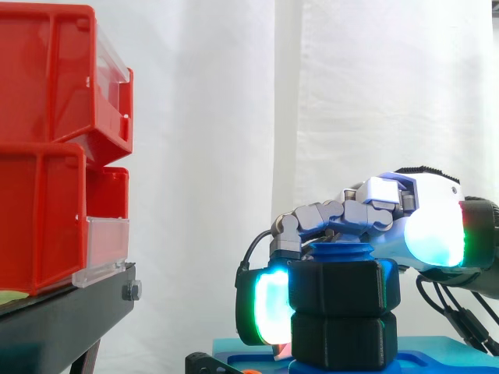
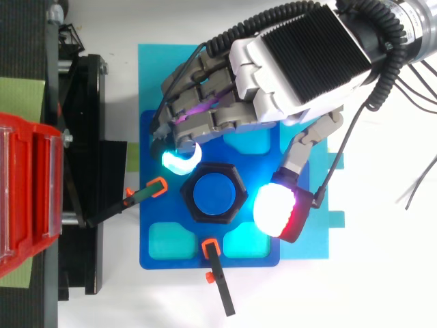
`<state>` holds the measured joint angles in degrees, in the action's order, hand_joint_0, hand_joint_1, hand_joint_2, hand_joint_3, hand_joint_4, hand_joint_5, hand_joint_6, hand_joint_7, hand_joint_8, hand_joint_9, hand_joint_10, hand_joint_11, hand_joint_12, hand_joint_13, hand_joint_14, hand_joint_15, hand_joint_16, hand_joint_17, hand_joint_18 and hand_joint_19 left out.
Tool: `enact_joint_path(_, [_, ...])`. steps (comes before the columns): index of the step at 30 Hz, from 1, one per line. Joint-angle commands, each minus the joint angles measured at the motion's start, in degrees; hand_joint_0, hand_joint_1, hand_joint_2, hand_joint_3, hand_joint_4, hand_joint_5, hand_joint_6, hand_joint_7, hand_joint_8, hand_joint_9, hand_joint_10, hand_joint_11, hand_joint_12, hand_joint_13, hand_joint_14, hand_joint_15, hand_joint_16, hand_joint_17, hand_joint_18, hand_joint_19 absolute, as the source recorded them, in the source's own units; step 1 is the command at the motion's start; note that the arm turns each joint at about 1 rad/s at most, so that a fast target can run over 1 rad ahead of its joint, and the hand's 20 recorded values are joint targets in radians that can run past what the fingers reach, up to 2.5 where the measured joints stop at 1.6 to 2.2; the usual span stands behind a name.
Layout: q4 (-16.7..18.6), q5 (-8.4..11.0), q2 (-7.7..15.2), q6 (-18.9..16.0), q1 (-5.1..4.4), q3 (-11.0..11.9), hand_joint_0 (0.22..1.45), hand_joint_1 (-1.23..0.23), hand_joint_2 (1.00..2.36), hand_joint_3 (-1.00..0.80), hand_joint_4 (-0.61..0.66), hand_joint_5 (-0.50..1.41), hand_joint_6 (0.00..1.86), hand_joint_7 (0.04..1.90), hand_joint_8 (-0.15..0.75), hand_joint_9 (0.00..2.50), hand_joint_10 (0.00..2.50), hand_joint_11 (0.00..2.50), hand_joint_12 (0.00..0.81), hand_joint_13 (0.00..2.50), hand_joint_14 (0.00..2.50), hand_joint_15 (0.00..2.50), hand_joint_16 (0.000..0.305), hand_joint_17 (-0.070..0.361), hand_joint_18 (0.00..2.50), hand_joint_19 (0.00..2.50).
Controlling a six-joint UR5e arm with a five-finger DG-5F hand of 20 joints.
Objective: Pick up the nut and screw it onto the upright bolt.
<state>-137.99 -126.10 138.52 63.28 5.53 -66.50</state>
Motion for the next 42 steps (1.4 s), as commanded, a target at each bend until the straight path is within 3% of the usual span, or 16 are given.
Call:
enact_joint_path(1, [0.0,-0.11,0.0,0.0,0.1,0.05,0.43,-0.16,1.0,-0.5,0.27,-0.04,0.5,1.29,0.346,0.97,0.0,0.0,0.393,0.76,0.0,0.02,0.055,0.123,0.62,0.3])
enact_joint_path(18, [-0.18,-0.55,0.0,0.0,0.63,0.05,0.44,-0.19,1.0,-0.5,0.2,0.04,0.5,1.58,0.353,1.15,0.0,0.0,0.37,0.9,0.0,0.06,0.052,0.118,0.78,0.35])
enact_joint_path(24, [-0.09,-0.64,0.0,0.0,0.71,0.05,0.44,-0.2,1.0,-0.5,0.17,0.04,0.55,1.47,0.346,1.23,0.0,0.0,0.361,0.97,0.0,0.07,0.051,0.114,0.85,0.37])
enact_joint_path(42, [0.0,-0.64,0.0,0.0,0.8,0.05,0.44,-0.22,1.0,-0.5,0.18,0.05,0.55,1.47,0.349,1.3,0.0,0.0,0.358,0.99,0.0,0.07,0.051,0.114,0.89,0.39])
